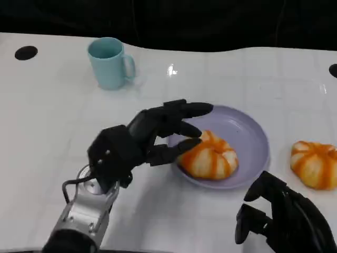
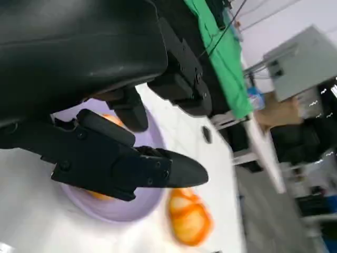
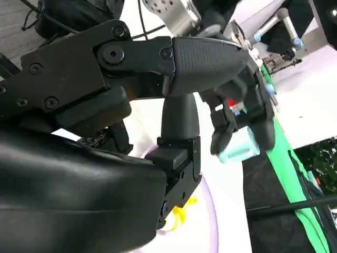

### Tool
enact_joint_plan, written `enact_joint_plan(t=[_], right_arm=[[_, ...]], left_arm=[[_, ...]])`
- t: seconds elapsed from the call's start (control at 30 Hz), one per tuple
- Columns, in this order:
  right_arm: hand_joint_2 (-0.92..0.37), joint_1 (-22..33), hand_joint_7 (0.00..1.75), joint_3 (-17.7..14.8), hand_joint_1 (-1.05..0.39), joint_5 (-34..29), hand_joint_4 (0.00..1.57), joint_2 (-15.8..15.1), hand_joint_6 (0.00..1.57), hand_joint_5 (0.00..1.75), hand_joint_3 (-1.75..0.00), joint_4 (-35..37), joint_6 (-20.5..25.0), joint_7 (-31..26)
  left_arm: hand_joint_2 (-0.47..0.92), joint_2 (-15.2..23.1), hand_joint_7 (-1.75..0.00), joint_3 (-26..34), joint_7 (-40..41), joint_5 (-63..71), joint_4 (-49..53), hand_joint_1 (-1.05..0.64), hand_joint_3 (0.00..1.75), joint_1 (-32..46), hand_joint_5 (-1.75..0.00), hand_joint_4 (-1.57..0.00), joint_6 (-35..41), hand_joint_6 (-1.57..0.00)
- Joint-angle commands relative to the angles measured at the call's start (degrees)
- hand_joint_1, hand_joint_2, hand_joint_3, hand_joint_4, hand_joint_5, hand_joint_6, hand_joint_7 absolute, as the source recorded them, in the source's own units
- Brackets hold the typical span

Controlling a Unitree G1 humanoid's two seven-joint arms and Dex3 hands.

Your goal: Grasp the bread from the table and place it into the plate.

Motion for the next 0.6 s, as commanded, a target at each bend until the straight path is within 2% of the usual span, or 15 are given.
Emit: enact_joint_plan(t=[0.03, 0.07, 0.13, 0.23, 0.27, 0.33, 0.53, 0.6], right_arm=[[-0.92, 0.32, 1.75, -0.42, -0.53, 0.19, 0.76, -0.44, 0.45, 1.75, -0.49, -0.72, -0.29, -0.18], [-0.92, 0.32, 1.75, -0.43, -0.53, 0.21, 0.76, -0.5, 0.45, 1.75, -0.49, -0.86, -0.04, -0.28], [-0.92, 0.32, 1.75, -0.43, -0.53, 0.22, 0.75, -0.55, 0.45, 1.75, -0.49, -1.02, 0.23, -0.38], [-0.92, 0.23, 1.75, -0.56, -0.53, 0.45, 0.75, -0.51, 0.44, 1.75, -0.49, -0.87, 0.19, -0.18], [-0.92, 0.13, 1.75, -0.68, -0.53, 0.71, 0.75, -0.47, 0.45, 1.75, -0.49, -0.73, 0.21, -0.02], [-0.92, 0.02, 1.75, -0.84, -0.52, 0.98, 0.75, -0.42, 0.45, 1.75, -0.49, -0.58, 0.27, 0.15], [-0.92, 0.0, 1.75, -0.92, -0.52, 0.98, 0.75, -0.37, 0.45, 1.75, -0.48, -0.58, 0.34, 0.22], [-0.92, -0.03, 1.75, -0.85, -0.54, 0.57, 0.76, -0.61, 0.45, 1.75, -0.48, -0.64, 0.37, 0.08]], left_arm=[[0.92, 0.16, -0.64, 2.24, -2.41, -4.02, -6.14, -0.53, 0.33, 4.69, -1.32, -0.56, 3.26, -0.69], [0.92, 0.23, -0.9, 2.56, -2.74, -4.61, -7.66, -0.55, 0.37, 5.96, -1.43, -0.61, 3.83, -0.65], [0.92, 0.27, -1.09, 2.97, -3.14, -5.19, -9.73, -0.57, 0.39, 7.47, -1.5, -0.63, 4.84, -0.61], [0.92, 0.12, -1.14, 3.85, -4.74, -7.92, -13.01, -0.57, 0.39, 10.3, -1.52, -0.64, 7.42, -0.6], [0.92, 0.02, -1.26, 4.49, -5.88, -10.23, -15.15, -0.61, 0.4, 12.4, -1.59, -0.65, 9.08, -0.61], [0.92, -0.02, -1.35, 5.17, -7.14, -12.8, -18.02, -0.63, 0.39, 14.82, -1.63, -0.65, 11.46, -0.61], [0.92, -0.16, -1.38, 5.61, -7.49, -12.9, -20.16, -0.64, 0.39, 15.64, -1.65, -0.64, 13.72, -0.6], [0.92, 0.27, -1.53, 6.66, -9.02, -16.88, -24.64, -0.65, 0.38, 20.56, -1.71, -0.69, 17.01, -0.57]])
